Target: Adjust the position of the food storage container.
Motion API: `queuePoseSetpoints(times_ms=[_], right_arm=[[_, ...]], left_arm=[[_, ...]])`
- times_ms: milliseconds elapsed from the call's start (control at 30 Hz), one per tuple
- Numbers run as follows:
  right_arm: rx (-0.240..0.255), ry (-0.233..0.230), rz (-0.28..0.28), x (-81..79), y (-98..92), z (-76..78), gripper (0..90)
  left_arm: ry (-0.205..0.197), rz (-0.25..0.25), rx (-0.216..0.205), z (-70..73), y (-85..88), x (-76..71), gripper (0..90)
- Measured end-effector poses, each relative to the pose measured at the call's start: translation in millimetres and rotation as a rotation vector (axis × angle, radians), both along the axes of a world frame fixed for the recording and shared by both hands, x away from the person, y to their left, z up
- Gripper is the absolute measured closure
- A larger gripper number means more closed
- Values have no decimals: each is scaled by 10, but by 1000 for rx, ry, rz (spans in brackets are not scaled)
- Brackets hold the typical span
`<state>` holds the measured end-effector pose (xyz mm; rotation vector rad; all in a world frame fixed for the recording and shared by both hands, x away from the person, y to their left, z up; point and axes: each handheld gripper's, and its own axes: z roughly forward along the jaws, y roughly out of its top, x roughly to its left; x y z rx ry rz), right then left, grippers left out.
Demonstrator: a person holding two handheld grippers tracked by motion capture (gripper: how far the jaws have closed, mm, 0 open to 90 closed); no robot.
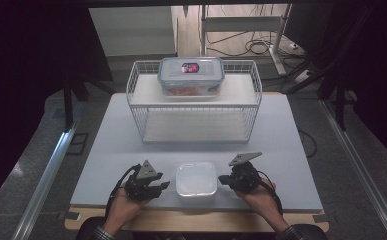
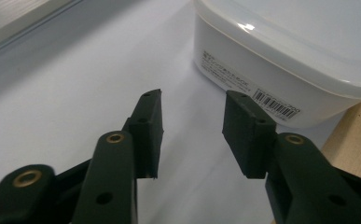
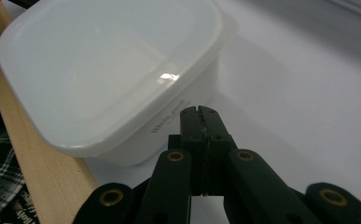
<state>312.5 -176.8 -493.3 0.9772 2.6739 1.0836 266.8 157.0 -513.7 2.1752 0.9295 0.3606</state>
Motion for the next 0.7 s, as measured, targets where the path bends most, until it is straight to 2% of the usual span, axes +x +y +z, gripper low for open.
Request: queuePoseSetpoints(times_ms=[200, 333, 467, 500, 633, 700], right_arm=[[19, -49, -32, -34, -172, 72, 746], [40, -72, -39, -54, -253, 85, 579], [63, -88, -52, -65, -302, 105, 420], [71, -97, -53, -67, -314, 110, 357], [74, -113, -50, -76, -322, 95, 258], [75, -113, -47, -80, -319, 75, 214]], left_arm=[[-13, 29, -21, 41, 77, -15, 368], [-17, 36, -28, 39, 92, -23, 208], [-9, 33, -31, 29, 90, -30, 126], [-8, 30, -30, 27, 91, -34, 111], [-16, 30, -2, 5, 100, -61, 85], [-17, 32, -1, -11, 117, -69, 72]])
